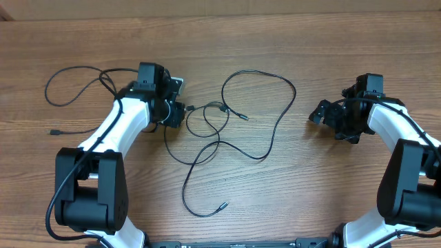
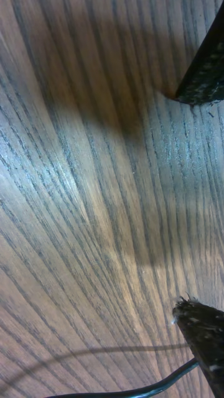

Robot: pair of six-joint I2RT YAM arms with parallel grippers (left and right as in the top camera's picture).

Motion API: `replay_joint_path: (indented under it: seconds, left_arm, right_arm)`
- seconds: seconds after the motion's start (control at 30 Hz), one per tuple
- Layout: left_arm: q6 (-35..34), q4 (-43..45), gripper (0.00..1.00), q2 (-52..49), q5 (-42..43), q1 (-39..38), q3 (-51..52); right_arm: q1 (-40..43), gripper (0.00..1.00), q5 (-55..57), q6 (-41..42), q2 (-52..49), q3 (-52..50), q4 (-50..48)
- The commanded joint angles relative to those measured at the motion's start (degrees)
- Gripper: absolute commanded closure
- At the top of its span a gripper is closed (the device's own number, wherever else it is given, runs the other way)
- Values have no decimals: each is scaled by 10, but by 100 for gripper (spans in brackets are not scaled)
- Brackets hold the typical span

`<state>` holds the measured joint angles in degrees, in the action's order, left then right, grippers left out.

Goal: Untangle cables
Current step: 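Move the left gripper back to left-center and hold position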

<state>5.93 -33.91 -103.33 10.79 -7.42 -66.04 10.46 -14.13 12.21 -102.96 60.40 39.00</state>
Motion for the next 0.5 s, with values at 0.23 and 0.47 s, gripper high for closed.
replay_joint_path:
  seconds: [0.23,0.47]
  left_arm:
    - [-13,62,56,-5,-24,-1,51]
    - [-13,75,55,-5,-24,-1,59]
  right_arm:
    - [1,0,6,0,13,-3,-3]
    - [1,0,6,0,13,-3,-3]
